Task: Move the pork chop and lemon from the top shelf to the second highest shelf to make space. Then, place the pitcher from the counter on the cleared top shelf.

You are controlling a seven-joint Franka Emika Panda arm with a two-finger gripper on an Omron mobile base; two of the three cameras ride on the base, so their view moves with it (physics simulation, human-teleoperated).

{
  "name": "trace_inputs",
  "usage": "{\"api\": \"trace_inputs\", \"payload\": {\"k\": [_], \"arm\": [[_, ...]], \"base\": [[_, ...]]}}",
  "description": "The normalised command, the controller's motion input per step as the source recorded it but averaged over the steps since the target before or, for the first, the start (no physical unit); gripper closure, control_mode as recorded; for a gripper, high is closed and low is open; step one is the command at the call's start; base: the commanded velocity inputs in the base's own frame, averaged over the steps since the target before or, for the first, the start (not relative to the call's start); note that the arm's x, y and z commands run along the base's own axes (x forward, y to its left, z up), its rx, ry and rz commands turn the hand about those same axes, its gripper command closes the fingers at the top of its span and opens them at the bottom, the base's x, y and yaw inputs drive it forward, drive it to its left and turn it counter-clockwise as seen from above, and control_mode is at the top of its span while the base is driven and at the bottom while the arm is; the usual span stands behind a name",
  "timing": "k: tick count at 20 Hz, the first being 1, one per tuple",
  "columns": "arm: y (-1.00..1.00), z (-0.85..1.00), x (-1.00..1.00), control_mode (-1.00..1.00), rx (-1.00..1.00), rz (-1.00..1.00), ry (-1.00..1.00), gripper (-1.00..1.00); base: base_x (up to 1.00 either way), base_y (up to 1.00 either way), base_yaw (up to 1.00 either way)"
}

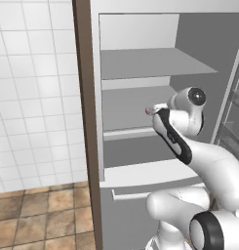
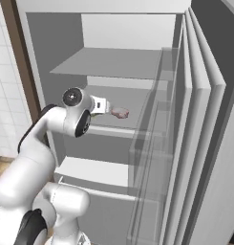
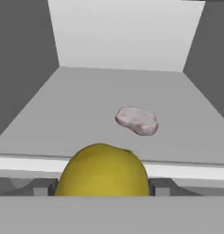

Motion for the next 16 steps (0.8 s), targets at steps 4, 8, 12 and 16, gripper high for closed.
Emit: {"api": "trace_inputs", "payload": {"k": [4,8,12,16], "arm": [[0.22,-0.23,0.30,-1.00,0.00,0.19,0.09,1.00],[0.06,-0.09,0.54,-1.00,0.00,0.20,0.11,1.00],[0.03,-0.14,0.61,-1.00,0.00,0.16,0.12,1.00],[0.02,-0.21,0.61,-1.00,0.00,0.09,0.04,1.00]], "base": [[0.00,0.00,0.00],[0.00,0.00,0.00],[0.00,0.00,0.00],[0.00,0.00,0.00]]}}
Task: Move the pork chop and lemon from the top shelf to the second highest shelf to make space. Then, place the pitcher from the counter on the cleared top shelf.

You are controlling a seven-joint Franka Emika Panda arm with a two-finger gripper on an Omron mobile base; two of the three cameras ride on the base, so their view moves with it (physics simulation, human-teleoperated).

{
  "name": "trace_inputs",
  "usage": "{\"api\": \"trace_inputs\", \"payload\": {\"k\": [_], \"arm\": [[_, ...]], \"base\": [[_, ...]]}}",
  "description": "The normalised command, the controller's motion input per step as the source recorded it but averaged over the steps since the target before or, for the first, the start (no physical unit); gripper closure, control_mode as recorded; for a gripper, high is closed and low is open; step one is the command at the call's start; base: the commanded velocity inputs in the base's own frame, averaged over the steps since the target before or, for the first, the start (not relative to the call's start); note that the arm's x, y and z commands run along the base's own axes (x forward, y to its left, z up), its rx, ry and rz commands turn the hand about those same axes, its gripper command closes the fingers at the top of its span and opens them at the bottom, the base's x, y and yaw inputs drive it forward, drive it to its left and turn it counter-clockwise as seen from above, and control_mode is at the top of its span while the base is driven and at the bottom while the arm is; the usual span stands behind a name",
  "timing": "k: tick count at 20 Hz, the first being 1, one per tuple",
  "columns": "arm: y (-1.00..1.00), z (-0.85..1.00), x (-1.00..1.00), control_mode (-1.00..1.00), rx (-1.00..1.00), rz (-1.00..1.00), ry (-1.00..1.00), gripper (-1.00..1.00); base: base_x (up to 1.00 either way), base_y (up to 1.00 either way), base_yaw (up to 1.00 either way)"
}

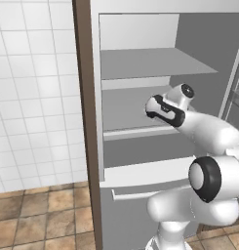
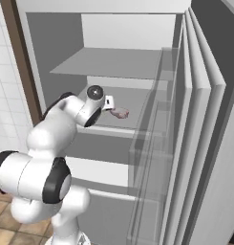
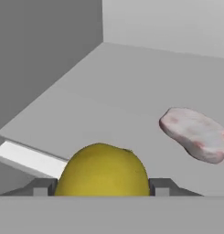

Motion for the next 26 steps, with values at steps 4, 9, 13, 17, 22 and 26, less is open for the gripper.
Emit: {"api": "trace_inputs", "payload": {"k": [4,9,13,17,22,26], "arm": [[0.01,-0.31,0.51,-1.00,0.00,0.02,-0.07,1.00],[0.04,-0.42,0.50,-1.00,0.00,0.00,-0.07,1.00],[0.09,-0.39,0.59,-1.00,0.00,0.00,-0.05,1.00],[0.02,-0.16,0.78,-1.00,0.00,0.00,0.00,1.00],[0.00,-0.06,0.79,-1.00,0.00,0.00,0.00,-1.00],[0.00,0.00,0.38,-1.00,0.00,0.00,0.00,-1.00]], "base": [[0.00,0.00,0.00],[0.00,0.00,0.00],[0.00,0.00,0.00],[0.00,0.00,0.00],[0.00,0.00,0.00],[0.00,0.00,0.00]]}}
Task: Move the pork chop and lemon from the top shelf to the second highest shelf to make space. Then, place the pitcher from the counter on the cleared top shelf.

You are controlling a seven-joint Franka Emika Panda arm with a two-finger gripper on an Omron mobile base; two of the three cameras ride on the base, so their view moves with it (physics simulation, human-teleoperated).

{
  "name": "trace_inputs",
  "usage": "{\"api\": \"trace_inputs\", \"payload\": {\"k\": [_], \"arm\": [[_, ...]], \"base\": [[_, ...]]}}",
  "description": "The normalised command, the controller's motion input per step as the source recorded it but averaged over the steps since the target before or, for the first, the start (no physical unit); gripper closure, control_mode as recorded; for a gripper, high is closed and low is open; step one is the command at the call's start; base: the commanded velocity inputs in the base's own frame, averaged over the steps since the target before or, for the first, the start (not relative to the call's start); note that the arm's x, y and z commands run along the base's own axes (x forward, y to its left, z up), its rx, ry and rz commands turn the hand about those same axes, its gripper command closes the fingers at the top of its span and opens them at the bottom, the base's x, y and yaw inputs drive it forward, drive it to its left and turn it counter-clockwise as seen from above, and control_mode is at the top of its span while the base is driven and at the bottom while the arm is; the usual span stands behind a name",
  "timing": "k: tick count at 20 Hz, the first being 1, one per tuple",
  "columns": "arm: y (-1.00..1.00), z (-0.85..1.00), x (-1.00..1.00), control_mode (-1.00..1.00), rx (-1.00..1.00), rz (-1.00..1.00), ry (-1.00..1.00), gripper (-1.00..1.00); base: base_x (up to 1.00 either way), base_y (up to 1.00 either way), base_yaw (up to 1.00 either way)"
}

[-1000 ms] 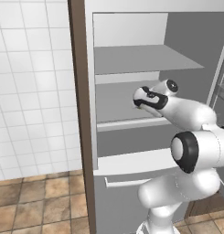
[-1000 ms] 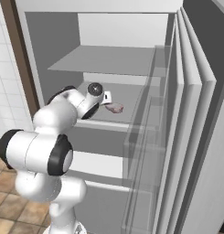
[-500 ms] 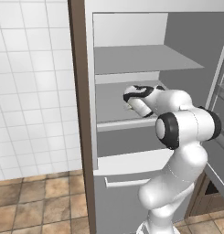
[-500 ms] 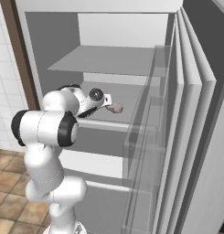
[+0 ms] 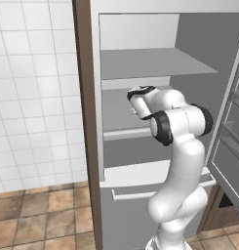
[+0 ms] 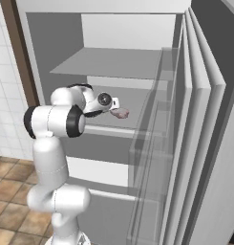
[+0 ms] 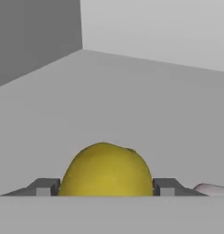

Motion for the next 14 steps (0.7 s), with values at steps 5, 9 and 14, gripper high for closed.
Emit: {"api": "trace_inputs", "payload": {"k": [5,9,14], "arm": [[0.01,0.14,0.00,-1.00,0.00,0.00,-0.02,-1.00],[0.01,0.62,0.00,-1.00,0.00,0.00,-0.03,-1.00],[0.00,0.57,-0.27,-1.00,-0.01,0.00,0.00,-1.00]], "base": [[0.00,0.00,0.00],[0.00,0.00,0.00],[0.00,0.00,0.00]]}}
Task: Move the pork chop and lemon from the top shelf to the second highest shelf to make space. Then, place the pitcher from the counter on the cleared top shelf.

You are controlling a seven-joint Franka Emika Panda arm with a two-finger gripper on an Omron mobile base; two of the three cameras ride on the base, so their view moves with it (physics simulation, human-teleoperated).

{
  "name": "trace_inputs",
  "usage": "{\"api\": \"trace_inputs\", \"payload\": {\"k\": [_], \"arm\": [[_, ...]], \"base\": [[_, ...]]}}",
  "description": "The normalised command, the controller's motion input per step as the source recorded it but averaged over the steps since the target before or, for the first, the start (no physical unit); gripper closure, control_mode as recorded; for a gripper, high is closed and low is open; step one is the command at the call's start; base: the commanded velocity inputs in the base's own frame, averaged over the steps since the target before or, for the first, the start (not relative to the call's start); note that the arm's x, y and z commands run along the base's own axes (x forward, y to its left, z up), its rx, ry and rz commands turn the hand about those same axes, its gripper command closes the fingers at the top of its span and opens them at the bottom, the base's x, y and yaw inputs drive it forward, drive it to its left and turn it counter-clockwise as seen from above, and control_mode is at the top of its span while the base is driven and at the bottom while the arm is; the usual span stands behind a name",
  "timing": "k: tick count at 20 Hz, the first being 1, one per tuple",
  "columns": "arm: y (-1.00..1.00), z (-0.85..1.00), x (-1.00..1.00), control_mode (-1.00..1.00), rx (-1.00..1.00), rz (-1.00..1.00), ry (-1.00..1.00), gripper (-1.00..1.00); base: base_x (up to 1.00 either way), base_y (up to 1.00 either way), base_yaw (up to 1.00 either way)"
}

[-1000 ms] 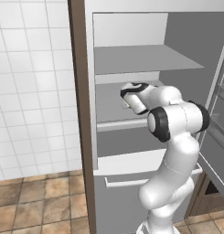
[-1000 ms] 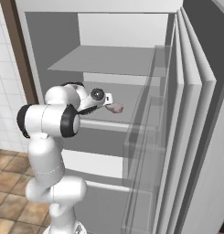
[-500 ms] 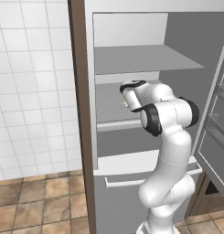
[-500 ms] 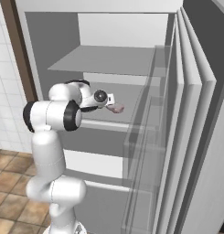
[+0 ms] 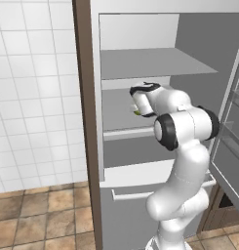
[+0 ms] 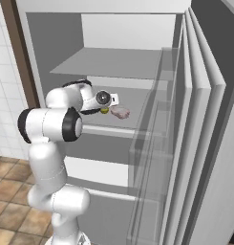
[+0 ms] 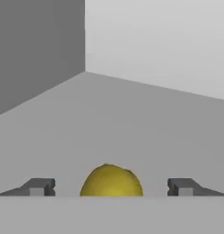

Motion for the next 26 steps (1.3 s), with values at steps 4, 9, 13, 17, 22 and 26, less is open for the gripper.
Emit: {"api": "trace_inputs", "payload": {"k": [4,9,13,17,22,26], "arm": [[0.00,0.52,-0.75,-1.00,-0.03,0.00,0.06,-1.00],[-0.08,0.49,-1.00,-1.00,-0.06,0.00,0.15,-1.00],[-0.03,0.48,-1.00,-1.00,-0.09,0.00,0.21,-1.00],[0.00,0.58,-1.00,-1.00,-0.06,-0.01,0.24,-1.00],[0.05,0.63,-1.00,-1.00,0.00,-0.11,0.19,-1.00],[0.08,0.50,-1.00,-1.00,0.10,-0.24,0.10,-1.00]], "base": [[0.00,0.00,0.00],[0.00,0.00,0.00],[0.00,0.00,0.00],[0.00,0.00,0.00],[0.00,0.00,0.00],[0.00,0.00,0.00]]}}
